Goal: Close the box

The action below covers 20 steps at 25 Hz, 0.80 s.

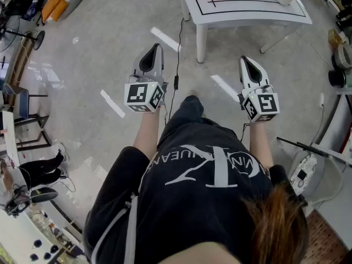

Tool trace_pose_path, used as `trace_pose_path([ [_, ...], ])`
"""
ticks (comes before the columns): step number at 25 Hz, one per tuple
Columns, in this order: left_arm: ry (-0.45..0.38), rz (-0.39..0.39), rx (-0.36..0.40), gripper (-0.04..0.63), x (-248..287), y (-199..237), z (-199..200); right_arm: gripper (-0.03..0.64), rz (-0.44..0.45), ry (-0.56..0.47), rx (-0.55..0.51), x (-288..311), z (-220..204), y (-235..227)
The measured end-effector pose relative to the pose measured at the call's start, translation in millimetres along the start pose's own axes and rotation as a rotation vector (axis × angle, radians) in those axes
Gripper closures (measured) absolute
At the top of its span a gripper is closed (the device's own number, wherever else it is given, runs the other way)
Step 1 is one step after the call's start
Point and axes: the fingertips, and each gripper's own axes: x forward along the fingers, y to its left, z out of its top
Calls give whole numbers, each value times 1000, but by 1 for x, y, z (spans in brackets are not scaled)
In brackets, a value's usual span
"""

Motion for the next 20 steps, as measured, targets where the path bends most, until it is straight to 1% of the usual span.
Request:
trace_pose_path([
  [5,-10,-7,-3,588,4,-3,2,620,-1,5,0,-1,-2,-3],
  [11,-12,-31,16,589,10,-12,4,620,-8,2,0,-1,-2,-9],
  [14,4,-45,-3,589,15,-17,-1,620,-14,9,7,0,-6,-13],
  [16,22,-35,-28,587,18,-17,-6,620,-18,13,13,0,-9,-16],
  [17,29,-29,-41,550,21,-16,-7,620,-19,13,15,1,-10,-18],
  [20,39,-28,-74,494,31,-13,-9,620,-13,11,13,6,-11,-24],
])
